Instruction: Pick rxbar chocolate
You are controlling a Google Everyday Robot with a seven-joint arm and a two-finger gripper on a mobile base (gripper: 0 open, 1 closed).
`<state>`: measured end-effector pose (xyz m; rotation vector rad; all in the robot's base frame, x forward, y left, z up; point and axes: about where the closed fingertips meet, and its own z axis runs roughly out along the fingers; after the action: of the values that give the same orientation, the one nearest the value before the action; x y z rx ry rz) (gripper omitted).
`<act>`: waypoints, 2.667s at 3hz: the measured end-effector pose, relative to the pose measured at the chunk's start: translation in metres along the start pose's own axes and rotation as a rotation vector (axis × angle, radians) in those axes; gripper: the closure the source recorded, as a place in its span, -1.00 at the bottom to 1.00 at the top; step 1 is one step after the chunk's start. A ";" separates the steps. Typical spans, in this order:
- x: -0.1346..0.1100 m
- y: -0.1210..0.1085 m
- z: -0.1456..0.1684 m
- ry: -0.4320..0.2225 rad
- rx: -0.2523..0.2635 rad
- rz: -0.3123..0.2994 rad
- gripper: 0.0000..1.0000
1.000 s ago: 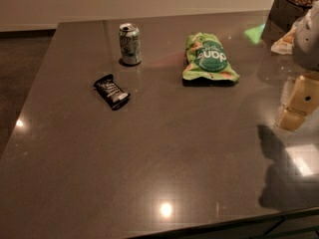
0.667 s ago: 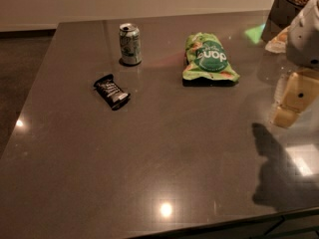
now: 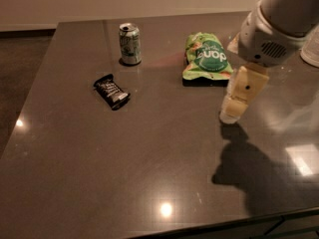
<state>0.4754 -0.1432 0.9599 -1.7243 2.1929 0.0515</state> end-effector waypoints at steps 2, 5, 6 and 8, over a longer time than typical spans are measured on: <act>-0.065 -0.011 0.058 -0.059 -0.018 0.040 -1.00; -0.149 -0.028 0.133 -0.070 -0.059 0.068 -1.00; -0.182 -0.021 0.161 -0.048 -0.057 0.018 -1.00; -0.201 -0.022 0.197 0.001 -0.094 -0.020 -0.97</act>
Offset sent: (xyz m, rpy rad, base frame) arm 0.0655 0.1125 -0.0557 0.0988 0.0247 -0.0354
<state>0.5847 0.0864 0.8376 -1.7964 2.2055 0.1505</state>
